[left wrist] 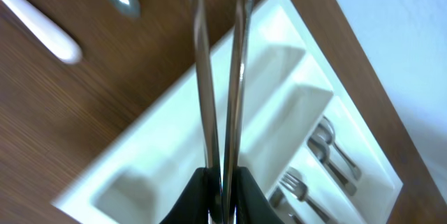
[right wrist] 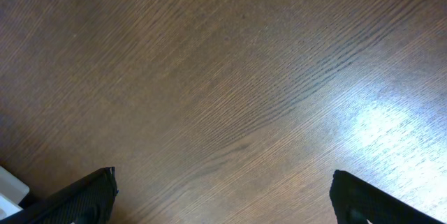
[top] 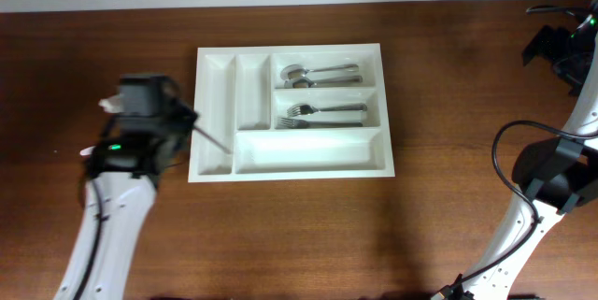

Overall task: Pack container
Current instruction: 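Lift the tongs with the left gripper toward the tray, then lower the tongs into the long bottom compartment with the left gripper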

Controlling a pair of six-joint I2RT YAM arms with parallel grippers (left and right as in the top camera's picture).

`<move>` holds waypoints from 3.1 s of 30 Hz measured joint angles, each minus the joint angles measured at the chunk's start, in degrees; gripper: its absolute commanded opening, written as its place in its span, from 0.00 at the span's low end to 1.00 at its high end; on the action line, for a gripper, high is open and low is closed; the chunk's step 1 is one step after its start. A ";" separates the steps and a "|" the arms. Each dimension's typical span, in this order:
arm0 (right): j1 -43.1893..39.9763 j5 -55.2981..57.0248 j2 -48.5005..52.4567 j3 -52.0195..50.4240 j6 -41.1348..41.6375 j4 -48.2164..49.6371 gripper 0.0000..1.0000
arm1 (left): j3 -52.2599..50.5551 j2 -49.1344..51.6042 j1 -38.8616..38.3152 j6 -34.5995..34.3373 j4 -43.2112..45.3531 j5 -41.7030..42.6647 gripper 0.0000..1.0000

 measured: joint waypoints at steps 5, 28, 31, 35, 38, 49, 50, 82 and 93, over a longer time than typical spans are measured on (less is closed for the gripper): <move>0.00 -0.02 0.00 0.00 0.00 0.00 0.99 | 0.02 5.33 -11.37 -12.04 5.55 -6.51 0.02; 0.00 0.00 0.00 0.00 -0.02 0.02 0.99 | 0.11 20.22 -29.31 -35.34 26.95 -10.10 0.02; 0.00 0.00 0.00 0.00 -0.02 0.02 0.99 | 0.11 20.22 -31.85 -35.04 23.67 -10.10 0.02; 0.00 0.00 0.00 0.00 -0.02 0.00 0.99 | 0.11 20.13 -35.45 -34.93 20.17 -10.78 0.02; 0.00 0.00 0.00 0.00 -0.04 0.00 0.99 | 0.11 18.84 -37.90 -35.34 17.00 -13.11 0.02; 0.00 0.00 0.00 0.00 -0.02 0.00 0.99 | 0.13 13.68 -37.57 -47.04 8.46 -17.66 0.02; 0.00 0.00 0.00 0.00 -0.04 0.00 0.99 | 0.13 13.68 -37.24 -48.33 8.44 -17.75 0.02; 0.00 0.00 0.00 0.00 -0.02 0.02 0.99 | 0.13 22.97 -35.56 -57.37 8.31 -12.11 0.02; 0.00 0.00 0.00 0.00 -0.02 0.02 0.99 | 0.15 25.81 -35.56 -57.81 11.37 -10.10 0.74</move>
